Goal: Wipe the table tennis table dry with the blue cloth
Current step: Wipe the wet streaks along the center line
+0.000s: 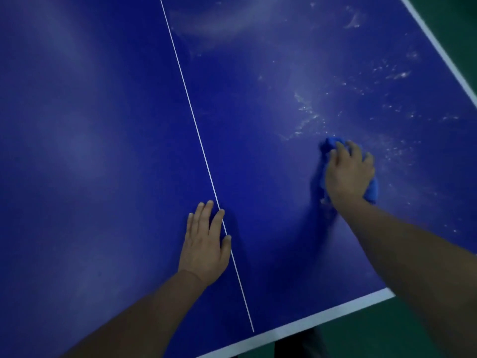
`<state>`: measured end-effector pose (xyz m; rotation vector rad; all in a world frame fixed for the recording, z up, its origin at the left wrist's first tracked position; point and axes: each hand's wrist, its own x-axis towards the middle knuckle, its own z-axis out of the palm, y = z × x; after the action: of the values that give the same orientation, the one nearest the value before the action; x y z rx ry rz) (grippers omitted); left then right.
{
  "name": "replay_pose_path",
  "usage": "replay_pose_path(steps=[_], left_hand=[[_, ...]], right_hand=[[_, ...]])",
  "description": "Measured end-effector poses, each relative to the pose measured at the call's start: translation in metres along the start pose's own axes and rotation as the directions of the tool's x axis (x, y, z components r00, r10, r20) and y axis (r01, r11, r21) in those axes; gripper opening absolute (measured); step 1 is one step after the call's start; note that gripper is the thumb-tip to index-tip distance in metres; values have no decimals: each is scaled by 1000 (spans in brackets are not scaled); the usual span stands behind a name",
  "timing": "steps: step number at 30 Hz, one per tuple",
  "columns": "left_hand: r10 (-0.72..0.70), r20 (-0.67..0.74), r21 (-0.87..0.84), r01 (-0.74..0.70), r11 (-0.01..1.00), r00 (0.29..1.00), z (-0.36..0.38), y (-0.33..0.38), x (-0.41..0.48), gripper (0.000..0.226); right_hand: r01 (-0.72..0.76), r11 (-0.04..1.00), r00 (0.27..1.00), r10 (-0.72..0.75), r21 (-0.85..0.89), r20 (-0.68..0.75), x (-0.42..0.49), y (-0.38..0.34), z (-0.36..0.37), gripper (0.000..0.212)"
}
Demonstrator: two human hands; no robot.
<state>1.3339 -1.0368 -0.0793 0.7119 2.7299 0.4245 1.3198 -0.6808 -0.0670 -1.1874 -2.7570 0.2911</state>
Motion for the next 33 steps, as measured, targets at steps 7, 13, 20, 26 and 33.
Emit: replay_pose_path(steps=[7,13,20,26,33], left_hand=[[-141,24,231,132,964,990,1,-9,23,82],[-123,67,255,102,962,990,-23,-42,56,87],[-118,130,235,85,968,984,-63,-58,126,112],[-162,265,298,79,951,951,-79,-71,175,141],[-276,329,311,172,935,903,-93,-94,192,159]], right_hand=[[778,620,589,-775,99,230,-137,-117,34,41],[751,660,652,-743,3,151,-32,-167,63,41],[30,999,998,-29,12,-53,95,-87,25,37],[756,652,629,-747,53,214,-45,-184,57,43],[161,987,983,-162,17,85,67,-139,48,41]])
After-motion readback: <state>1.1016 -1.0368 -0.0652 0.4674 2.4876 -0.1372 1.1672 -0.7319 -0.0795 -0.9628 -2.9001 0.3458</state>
